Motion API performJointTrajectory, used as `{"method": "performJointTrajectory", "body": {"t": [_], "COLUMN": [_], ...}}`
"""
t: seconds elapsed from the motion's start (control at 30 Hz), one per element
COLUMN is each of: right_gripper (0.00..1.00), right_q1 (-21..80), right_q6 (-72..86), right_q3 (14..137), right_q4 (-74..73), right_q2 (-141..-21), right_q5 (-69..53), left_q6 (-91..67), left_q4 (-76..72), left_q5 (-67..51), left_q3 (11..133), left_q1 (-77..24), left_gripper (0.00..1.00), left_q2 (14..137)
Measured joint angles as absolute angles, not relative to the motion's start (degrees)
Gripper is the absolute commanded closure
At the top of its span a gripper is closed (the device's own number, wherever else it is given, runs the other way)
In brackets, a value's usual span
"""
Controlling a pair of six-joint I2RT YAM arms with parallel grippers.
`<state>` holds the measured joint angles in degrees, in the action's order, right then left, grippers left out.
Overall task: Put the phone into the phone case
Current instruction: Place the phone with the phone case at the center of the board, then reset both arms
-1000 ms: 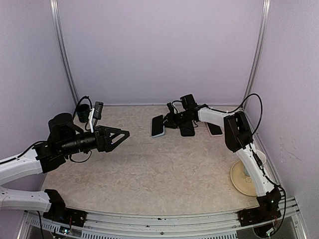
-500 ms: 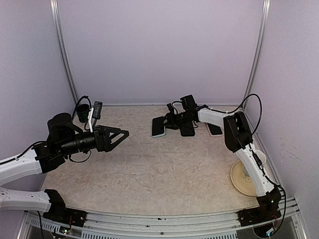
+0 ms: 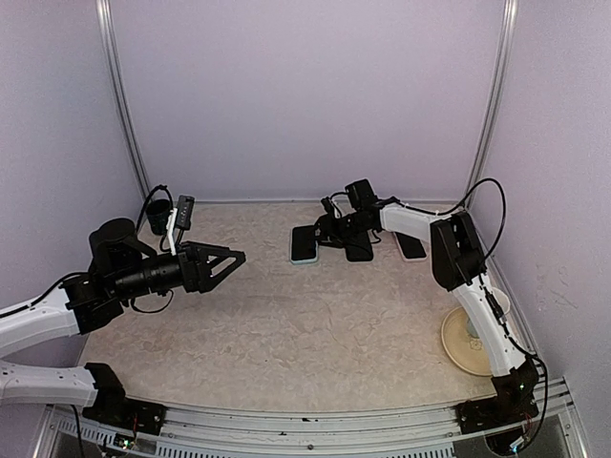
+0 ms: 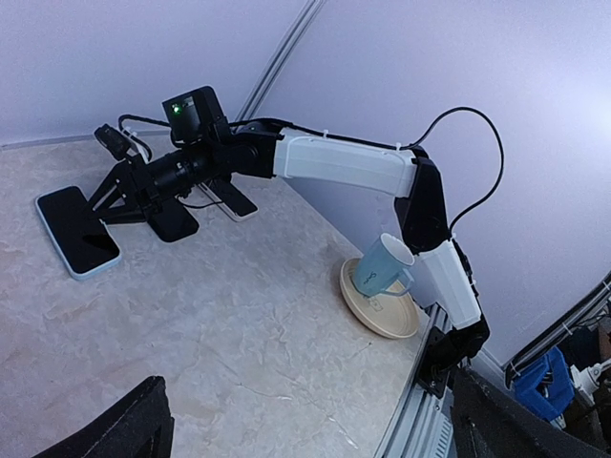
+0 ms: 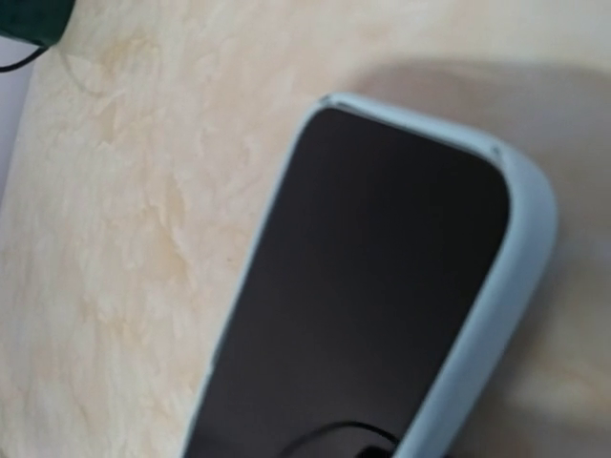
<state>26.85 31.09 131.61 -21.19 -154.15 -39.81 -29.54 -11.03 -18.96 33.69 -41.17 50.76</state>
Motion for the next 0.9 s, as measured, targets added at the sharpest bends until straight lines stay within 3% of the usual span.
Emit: {"method": "performJointTrajectory", "body": {"t": [0.47, 0.6, 0.67, 0.9], "right_gripper": [0.36, 0.26, 0.01, 0.0], "right_q1": [26.9, 27.0, 27.1, 27.9], "right_q6": [26.7, 24.9, 23.5, 18.9], "right_q3": [130.4, 128.4, 127.1, 115.2], "right_q4": [-26.7, -27.8, -28.4, -28.6], "right_q2": [-151.3, -148.4, -146.2, -132.7], "right_q5": [-35.0, -34.1, -33.5, -30.5], "left_q6": [-29.7, -29.7, -29.6, -28.4], "left_q4": [-11.0, -11.0, -11.0, -9.5], "left_q5": [-18.6, -18.4, -18.2, -17.2], "left_q3": [33.4, 33.4, 33.4, 33.6], "left_q1": [-41.2, -41.2, -41.2, -40.6], "left_gripper": [0.01, 0.01, 0.01, 0.01], "left_q2": [50.2, 50.1, 49.9, 49.8]}}
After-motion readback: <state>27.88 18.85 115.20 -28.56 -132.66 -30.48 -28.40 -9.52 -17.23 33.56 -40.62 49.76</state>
